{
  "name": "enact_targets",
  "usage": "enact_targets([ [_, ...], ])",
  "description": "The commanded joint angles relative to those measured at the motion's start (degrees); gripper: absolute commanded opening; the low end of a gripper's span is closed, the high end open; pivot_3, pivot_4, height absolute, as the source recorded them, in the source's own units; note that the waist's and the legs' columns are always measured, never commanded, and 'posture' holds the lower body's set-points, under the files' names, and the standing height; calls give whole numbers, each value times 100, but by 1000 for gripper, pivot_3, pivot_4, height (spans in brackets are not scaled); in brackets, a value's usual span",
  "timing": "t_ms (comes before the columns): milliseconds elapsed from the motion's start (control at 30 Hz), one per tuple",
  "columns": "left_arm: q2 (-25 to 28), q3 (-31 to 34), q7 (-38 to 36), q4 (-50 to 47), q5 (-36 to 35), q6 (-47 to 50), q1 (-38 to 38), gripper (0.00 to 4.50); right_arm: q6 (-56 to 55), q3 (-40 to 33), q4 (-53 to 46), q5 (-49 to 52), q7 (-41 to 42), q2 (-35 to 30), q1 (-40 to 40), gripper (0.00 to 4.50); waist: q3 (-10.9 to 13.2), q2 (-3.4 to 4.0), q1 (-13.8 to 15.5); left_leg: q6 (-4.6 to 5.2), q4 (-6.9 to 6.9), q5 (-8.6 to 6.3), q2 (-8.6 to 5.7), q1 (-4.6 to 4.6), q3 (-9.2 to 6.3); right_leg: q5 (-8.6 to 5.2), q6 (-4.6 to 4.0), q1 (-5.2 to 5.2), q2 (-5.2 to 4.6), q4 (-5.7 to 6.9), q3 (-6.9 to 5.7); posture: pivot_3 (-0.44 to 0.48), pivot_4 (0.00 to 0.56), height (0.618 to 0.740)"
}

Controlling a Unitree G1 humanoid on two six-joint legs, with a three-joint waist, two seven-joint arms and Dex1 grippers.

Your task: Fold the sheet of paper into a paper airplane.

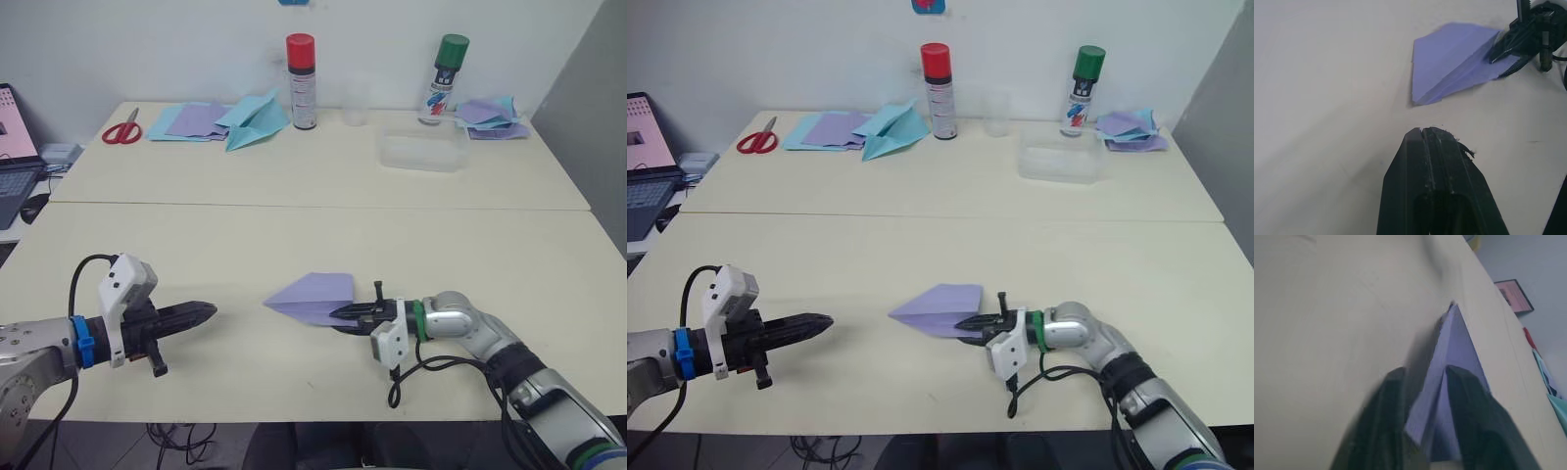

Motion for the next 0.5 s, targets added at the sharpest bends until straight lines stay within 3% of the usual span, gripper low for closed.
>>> enact_targets([
  [33,-135,-450,203,-162,101,-216,-422,0,377,158,-605,1246,787,-311,269,2713,2,3,27,0,10,0,-3,1,-3,1,2,9,-2,0,-3,0,150,740],
  [67,-301,-813,358,-81,289,-357,-752,0,419,135,-828,1676,1018,-486,316,3056,6,9,43,1,21,0,-3,4,-5,2,10,20,-2,-3,-3,0,150,740],
  [200,-865,-1923,841,460,1241,-1026,-1624,0,700,-168,-1308,2515,1437,-835,398,3056,17,19,69,12,36,7,-11,41,2,34,28,72,-7,-19,4,0,150,740],
  [267,-1151,-2327,995,742,1582,-1300,-1892,0,1421,-352,-1519,2585,1294,-754,315,3056,14,14,18,14,36,8,-7,59,7,40,25,83,-5,-18,10,0,150,740],
  [500,-1690,-3072,1210,1048,2165,-1742,-1872,0,3942,-739,-2704,2511,443,-62,343,3056,14,14,6,14,18,8,13,49,-8,43,6,63,18,-5,-3,0,150,740],
])
